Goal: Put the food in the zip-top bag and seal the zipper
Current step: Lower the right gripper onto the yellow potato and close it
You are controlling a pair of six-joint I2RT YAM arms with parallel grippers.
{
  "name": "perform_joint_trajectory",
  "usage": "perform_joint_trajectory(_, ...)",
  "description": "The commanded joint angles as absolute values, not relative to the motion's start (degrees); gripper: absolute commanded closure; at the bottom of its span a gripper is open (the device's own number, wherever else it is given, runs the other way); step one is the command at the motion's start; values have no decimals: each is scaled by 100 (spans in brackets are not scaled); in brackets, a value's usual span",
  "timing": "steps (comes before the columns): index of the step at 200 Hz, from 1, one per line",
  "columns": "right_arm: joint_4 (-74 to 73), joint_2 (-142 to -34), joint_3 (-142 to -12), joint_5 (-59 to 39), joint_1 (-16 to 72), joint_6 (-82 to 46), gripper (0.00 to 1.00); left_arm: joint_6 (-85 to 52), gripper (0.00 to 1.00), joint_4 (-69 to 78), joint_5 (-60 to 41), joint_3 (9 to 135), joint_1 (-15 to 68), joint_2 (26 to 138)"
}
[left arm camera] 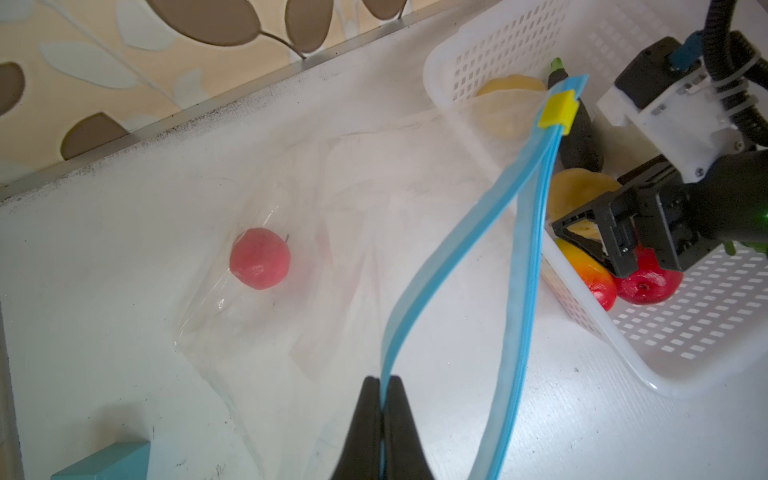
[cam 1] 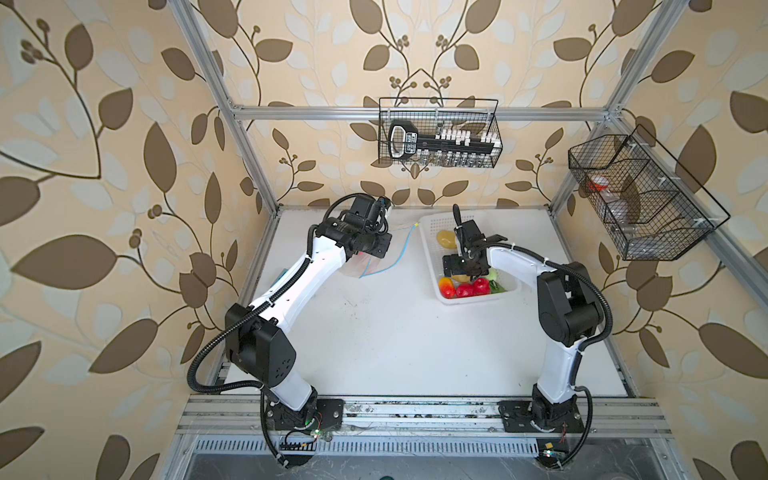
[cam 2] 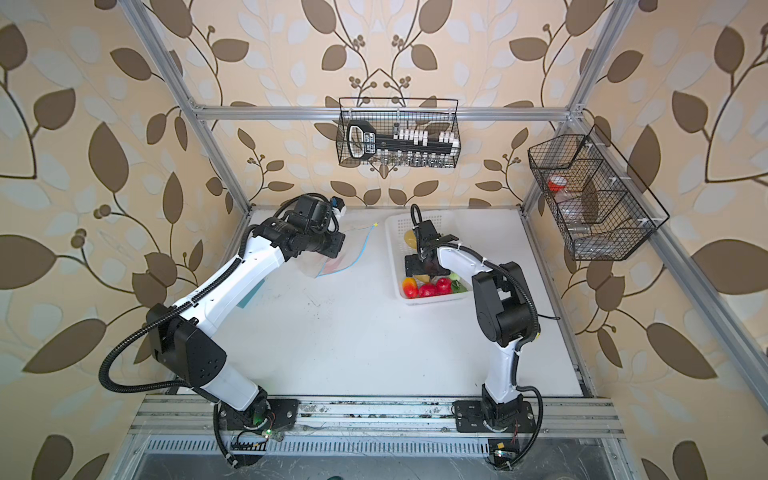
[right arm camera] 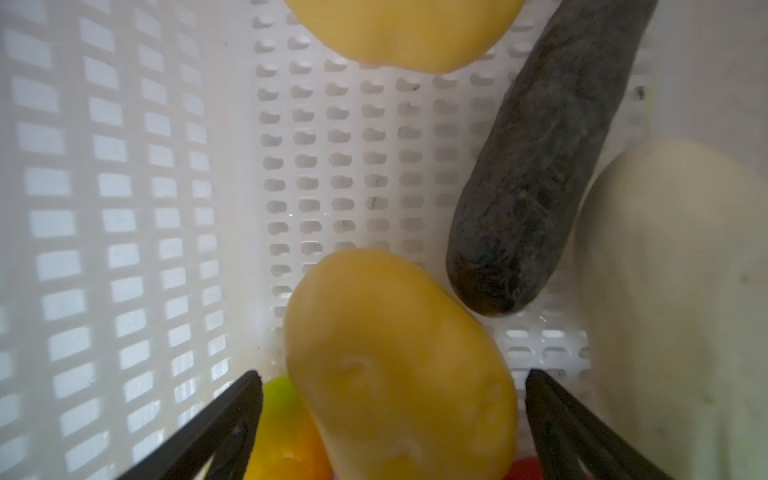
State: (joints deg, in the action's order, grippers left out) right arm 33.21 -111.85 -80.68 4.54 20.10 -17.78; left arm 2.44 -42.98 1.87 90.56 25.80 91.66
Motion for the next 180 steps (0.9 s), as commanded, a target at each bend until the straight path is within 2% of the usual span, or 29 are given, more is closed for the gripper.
perform_joint_trajectory(1, 3305, -11315, -8290, 527, 1977, -1709, 3, 207, 100, -4222, 144, 9035, 2558, 8912)
perform_joint_trajectory(117, 3326, -11575, -8407, 537, 1969, -1940, 15, 194, 100, -4247, 167, 9064, 2549, 9010)
perform_joint_trajectory(180, 3243, -11603, -8341, 430, 1976, -2015, 29, 205, 100, -4237, 211, 9067, 2549, 9009)
